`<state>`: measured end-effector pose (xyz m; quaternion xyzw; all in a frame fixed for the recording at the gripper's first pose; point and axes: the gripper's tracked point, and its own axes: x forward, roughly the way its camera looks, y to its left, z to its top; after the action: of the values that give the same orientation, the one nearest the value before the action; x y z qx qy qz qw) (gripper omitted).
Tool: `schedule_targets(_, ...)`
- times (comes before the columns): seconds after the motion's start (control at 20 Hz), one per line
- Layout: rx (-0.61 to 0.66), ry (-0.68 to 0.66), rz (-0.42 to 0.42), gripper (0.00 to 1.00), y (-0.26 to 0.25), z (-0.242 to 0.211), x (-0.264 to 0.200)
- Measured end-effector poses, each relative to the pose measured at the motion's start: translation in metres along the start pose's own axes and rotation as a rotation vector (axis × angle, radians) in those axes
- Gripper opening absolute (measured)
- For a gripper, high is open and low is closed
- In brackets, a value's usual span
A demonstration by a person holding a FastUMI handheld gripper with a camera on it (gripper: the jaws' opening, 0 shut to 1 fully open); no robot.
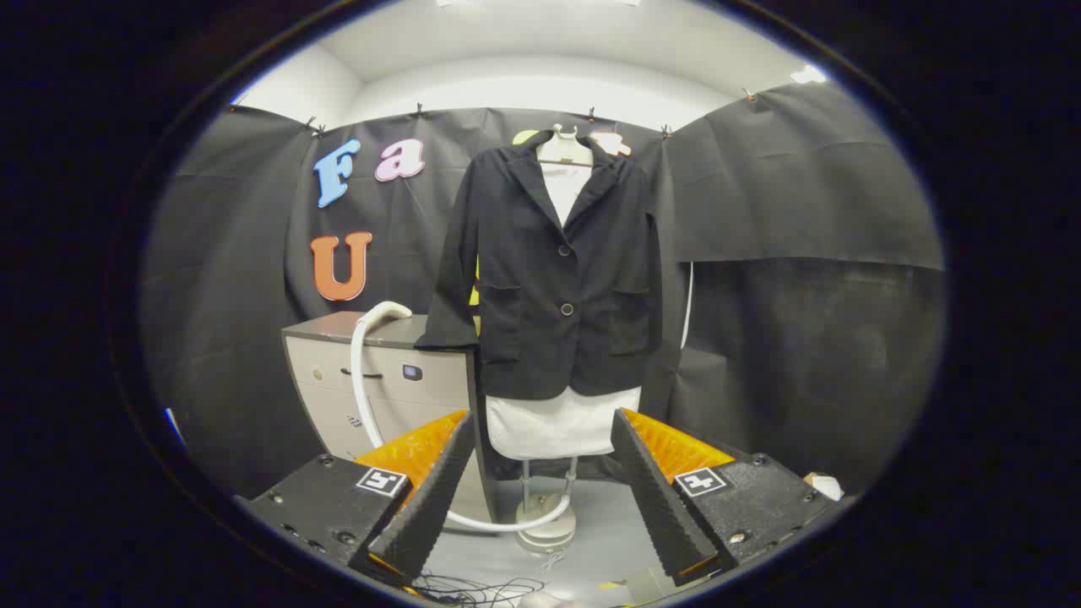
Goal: Iron the clothes twice with a garment steamer, once on the left side and once on the right side.
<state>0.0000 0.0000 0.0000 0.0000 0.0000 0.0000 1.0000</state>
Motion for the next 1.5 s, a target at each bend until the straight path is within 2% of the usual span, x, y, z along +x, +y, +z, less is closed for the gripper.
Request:
schedule_targets(1.0,-0.003,0.015,-0.002,1.00,0.020,-0.009,0.003)
schedule_targets(1.25,0.001,0.013,0.015,1.00,0.035,-0.003,0.019)
schedule_targets(1.5,-0.003,0.013,0.048,1.00,0.068,0.026,0.064)
